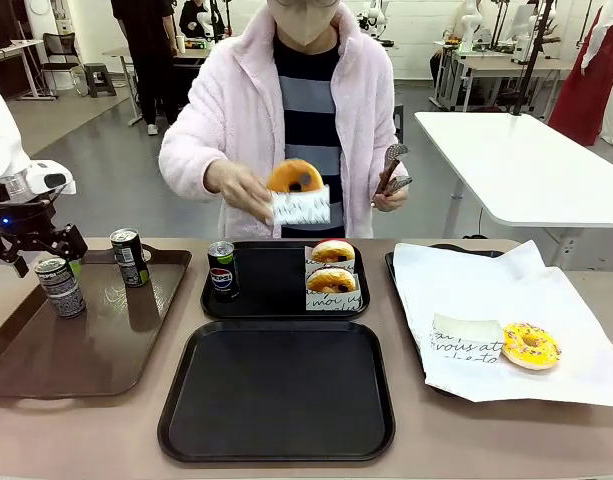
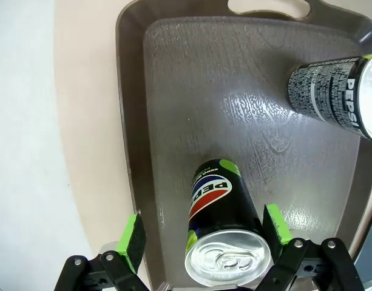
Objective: Set up donuts and drinks on trays.
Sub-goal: Pick up one Pepsi coke from the Handle tray and place it on the Flat Tray without a Pepsi coke.
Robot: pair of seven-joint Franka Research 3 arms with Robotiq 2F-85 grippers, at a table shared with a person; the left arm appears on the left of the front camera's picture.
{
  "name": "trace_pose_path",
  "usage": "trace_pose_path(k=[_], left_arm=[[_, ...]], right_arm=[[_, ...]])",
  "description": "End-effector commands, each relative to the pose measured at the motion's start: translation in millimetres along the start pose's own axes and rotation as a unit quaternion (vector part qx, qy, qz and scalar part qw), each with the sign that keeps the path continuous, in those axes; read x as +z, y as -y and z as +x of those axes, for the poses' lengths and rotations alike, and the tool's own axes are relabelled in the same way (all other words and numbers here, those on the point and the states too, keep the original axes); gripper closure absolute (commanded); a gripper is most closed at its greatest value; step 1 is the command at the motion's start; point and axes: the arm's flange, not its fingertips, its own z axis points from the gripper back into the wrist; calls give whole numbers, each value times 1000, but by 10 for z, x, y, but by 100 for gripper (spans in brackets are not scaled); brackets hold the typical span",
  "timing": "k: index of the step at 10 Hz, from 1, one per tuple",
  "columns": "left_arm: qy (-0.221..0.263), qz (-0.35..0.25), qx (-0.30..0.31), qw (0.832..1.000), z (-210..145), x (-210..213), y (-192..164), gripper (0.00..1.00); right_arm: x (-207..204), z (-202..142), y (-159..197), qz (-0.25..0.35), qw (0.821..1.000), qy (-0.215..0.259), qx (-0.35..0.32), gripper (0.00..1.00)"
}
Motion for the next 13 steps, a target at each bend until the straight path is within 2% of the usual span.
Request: trace_pose_path(k=[1,9,10,11,12,13], left_arm=[[-12,-6,6,1000,5,-59,12,0],[-11,-9,2,1000,-65,-105,150,0],[-14,-9,5,1000,-69,-108,144,24],[-21,-11,5,1000,-69,-104,146,60],[-30,-7,11,999,-71,-94,144,84],[-33,-6,14,999,-76,-86,142,100]], right_arm=[[7,4,11,9,1000,3,9,0],[7,4,11,9,1000,3,9,0],[7,4,11,9,1000,3,9,0],[7,4,11,9,1000,3,9,0],[7,4,11,9,1000,3,9,0],[7,4,11,9,1000,3,9,0]])
